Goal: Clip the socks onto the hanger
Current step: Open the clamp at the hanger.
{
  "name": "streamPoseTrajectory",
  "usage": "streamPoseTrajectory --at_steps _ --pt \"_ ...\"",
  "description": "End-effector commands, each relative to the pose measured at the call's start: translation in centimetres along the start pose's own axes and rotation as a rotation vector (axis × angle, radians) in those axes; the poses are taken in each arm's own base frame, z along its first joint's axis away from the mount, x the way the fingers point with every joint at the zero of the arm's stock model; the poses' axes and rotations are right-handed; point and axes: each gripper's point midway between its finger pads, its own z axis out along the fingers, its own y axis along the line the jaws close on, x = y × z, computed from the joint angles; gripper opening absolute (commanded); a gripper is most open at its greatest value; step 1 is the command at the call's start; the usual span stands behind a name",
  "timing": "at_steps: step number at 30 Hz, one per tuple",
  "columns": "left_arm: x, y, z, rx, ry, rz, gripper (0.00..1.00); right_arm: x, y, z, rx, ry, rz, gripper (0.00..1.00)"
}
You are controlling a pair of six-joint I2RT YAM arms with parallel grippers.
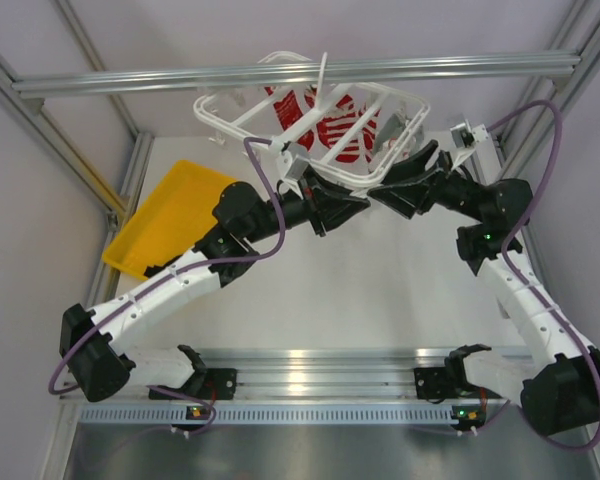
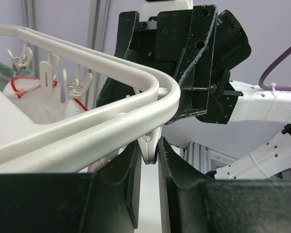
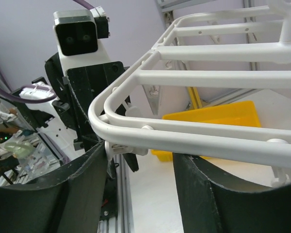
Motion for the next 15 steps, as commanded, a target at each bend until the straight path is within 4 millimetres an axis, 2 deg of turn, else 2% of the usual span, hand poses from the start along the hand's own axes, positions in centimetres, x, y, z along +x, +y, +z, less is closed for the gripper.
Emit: streamPoseTrajectory --at_steps 1,4,5,7,8,9,11,12,15 --pt "-0.3 0.6 0.4 -0.005 -0.017 -0.024 0.0 -2.0 1.0 0.2 -0.038 -0.059 -0.085 0.53" --pt "0.0 0.9 0.5 -0.016 -0.004 -0.031 0.0 -2.1 1.3 0.3 -0.047 -0.059 -0.093 0.42" --pt "0.0 0.9 0.5 -0.017 -0.001 -0.03 0.0 -2.0 1.4 0.3 -0.051 -0.057 -0.092 0.34" --pt "0.3 1.1 0.5 -0.026 0.008 -0.032 0.0 -2.1 1.7 0.2 -0.061 -0.055 -0.102 0.24" --pt "0.3 1.2 0.5 -0.032 0.01 -0.032 0.0 -2.0 1.9 0.3 -0.065 -0.054 -0.106 0.13" --pt "0.4 1.4 0.5 -0.04 0.011 -0.034 0.0 -2.1 1.9 0.2 -0.064 -0.054 -0.108 0.08" --pt "0.4 1.7 0.3 -0.062 0.012 -0.032 0.14 -1.8 1.8 0.1 -0.055 -0.051 -0.101 0.0" --pt "0.4 1.7 0.1 -0.071 0.01 -0.028 0.27 -1.7 1.8 0.0 -0.051 -0.049 -0.098 0.0" --pt "0.1 1.9 -0.6 -0.094 0.003 0.016 0.45 -1.3 1.7 -0.1 -0.039 -0.043 -0.085 0.0"
